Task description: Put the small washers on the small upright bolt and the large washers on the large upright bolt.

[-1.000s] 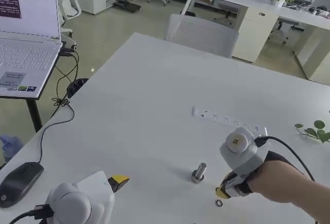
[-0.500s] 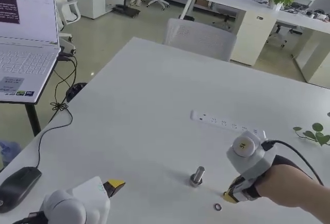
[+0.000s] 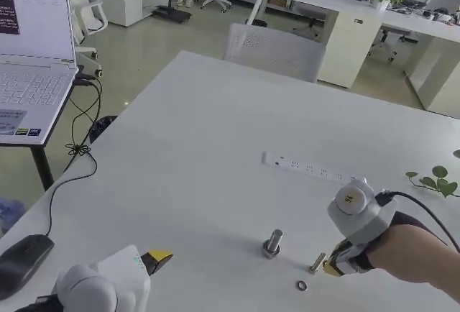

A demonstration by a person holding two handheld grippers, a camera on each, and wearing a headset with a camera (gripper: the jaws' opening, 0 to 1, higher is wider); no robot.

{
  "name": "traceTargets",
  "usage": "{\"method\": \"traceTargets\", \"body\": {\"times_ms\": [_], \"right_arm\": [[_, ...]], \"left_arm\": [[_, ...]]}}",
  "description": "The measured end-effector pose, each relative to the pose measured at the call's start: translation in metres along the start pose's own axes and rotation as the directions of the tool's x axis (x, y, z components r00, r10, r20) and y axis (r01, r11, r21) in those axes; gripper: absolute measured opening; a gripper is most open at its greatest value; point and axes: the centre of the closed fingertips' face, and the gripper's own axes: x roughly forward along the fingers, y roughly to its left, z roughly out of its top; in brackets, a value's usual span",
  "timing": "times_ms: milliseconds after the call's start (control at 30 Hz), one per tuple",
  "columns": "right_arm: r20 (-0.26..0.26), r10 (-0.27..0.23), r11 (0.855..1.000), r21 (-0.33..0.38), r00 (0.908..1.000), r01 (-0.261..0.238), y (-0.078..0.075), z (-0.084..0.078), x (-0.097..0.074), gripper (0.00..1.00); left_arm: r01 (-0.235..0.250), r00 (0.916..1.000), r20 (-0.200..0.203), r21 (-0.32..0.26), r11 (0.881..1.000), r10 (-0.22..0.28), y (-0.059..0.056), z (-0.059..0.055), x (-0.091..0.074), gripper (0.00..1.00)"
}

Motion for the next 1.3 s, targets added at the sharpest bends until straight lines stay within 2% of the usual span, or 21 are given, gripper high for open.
{"method": "traceTargets", "body": {"times_ms": [167,333,733,1300], "right_arm": [[0.016,-0.020,1.000,0.003,0.9997,0.020,-0.012,0.002,0.003,0.13],[0.033,-0.028,1.000,-0.005,0.9991,0.028,-0.018,0.007,0.004,0.13],[0.034,-0.018,0.999,-0.026,0.9993,0.019,-0.017,0.016,0.009,0.13],[0.011,-0.008,1.000,-0.012,0.9999,0.008,-0.019,0.013,0.016,0.13]], "left_arm": [[-0.006,1.0000,0.002,-0.002,1.000,0.006,0.001,0.000,0.002,0.96],[-0.008,1.0000,0.000,-0.010,1.000,0.008,0.002,-0.002,0.004,0.96],[-0.006,1.0000,0.001,-0.013,1.000,0.006,0.003,-0.002,0.005,0.95],[0.006,1.0000,-0.003,-0.023,1.000,-0.006,0.006,-0.004,0.009,0.94]]}}
